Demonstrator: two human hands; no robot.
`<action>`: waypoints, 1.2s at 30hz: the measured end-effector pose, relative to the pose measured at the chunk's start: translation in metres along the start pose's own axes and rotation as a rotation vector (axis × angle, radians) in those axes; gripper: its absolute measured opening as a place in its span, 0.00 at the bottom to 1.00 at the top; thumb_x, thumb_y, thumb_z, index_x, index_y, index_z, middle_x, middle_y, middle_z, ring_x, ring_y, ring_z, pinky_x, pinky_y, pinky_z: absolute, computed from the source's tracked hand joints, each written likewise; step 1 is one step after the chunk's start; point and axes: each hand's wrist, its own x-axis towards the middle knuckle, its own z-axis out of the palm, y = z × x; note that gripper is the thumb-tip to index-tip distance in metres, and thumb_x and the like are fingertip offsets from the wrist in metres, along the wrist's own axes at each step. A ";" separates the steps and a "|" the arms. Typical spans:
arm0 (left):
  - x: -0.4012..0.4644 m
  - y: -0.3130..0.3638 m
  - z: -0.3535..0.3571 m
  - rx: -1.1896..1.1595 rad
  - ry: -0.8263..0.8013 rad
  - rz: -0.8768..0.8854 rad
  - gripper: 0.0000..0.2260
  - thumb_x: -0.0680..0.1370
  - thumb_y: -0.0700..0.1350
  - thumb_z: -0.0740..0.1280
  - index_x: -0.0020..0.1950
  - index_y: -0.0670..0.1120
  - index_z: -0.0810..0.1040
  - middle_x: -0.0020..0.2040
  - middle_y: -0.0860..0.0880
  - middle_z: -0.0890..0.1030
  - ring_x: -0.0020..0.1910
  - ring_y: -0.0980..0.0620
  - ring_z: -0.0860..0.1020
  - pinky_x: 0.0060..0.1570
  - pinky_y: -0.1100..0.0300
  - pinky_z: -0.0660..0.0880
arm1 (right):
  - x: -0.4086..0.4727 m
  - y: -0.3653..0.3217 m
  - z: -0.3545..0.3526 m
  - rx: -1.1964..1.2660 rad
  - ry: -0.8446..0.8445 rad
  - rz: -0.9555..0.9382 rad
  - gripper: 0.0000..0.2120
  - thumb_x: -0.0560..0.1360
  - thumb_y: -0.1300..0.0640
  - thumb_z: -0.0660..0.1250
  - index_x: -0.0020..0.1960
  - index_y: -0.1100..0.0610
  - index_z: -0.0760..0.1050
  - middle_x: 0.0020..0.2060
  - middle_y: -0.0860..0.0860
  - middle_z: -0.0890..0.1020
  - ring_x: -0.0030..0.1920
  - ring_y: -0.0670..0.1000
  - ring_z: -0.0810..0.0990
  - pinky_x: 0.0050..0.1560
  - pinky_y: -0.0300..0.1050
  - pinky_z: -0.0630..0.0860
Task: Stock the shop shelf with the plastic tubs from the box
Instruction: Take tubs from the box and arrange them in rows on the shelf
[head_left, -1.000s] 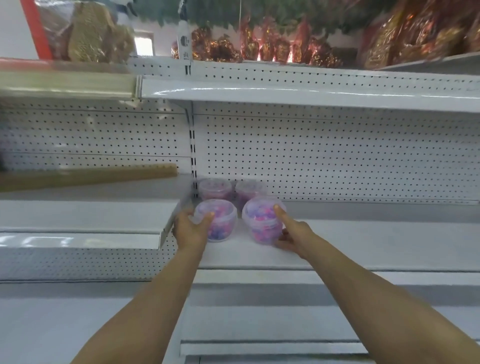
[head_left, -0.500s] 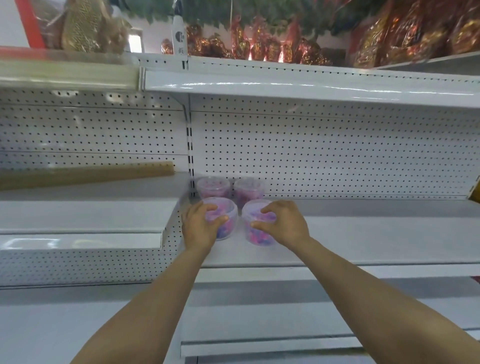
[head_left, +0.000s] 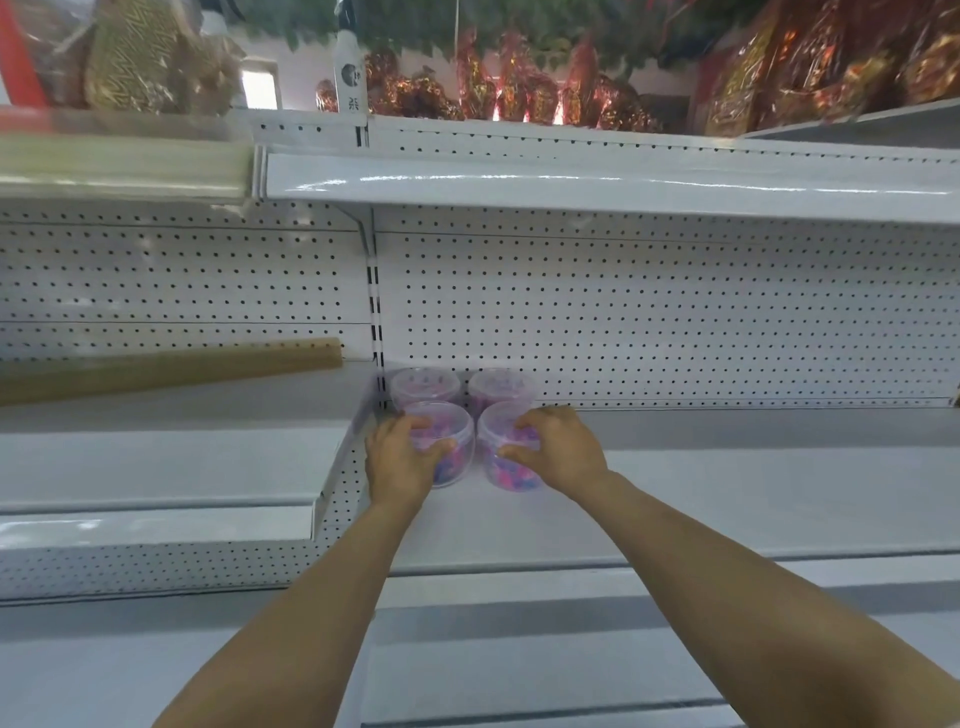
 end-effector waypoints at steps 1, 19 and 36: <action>0.002 0.000 0.000 0.004 -0.002 -0.003 0.17 0.66 0.55 0.77 0.51 0.51 0.80 0.55 0.50 0.78 0.62 0.46 0.70 0.59 0.53 0.69 | 0.003 0.000 0.001 -0.007 -0.006 -0.002 0.25 0.70 0.39 0.73 0.60 0.53 0.79 0.55 0.51 0.81 0.61 0.53 0.72 0.57 0.47 0.74; -0.039 0.094 0.003 0.151 -0.052 0.082 0.17 0.73 0.57 0.68 0.56 0.48 0.78 0.59 0.46 0.77 0.60 0.42 0.74 0.57 0.50 0.73 | -0.045 0.022 -0.082 -0.228 0.009 0.033 0.27 0.78 0.39 0.63 0.71 0.54 0.70 0.66 0.54 0.75 0.69 0.56 0.69 0.61 0.52 0.73; -0.319 0.330 0.140 -0.047 -0.436 0.290 0.23 0.76 0.57 0.66 0.66 0.46 0.73 0.68 0.46 0.71 0.66 0.46 0.69 0.60 0.55 0.68 | -0.349 0.211 -0.305 -0.205 0.122 0.457 0.29 0.79 0.39 0.59 0.72 0.58 0.67 0.67 0.58 0.74 0.65 0.60 0.73 0.61 0.51 0.71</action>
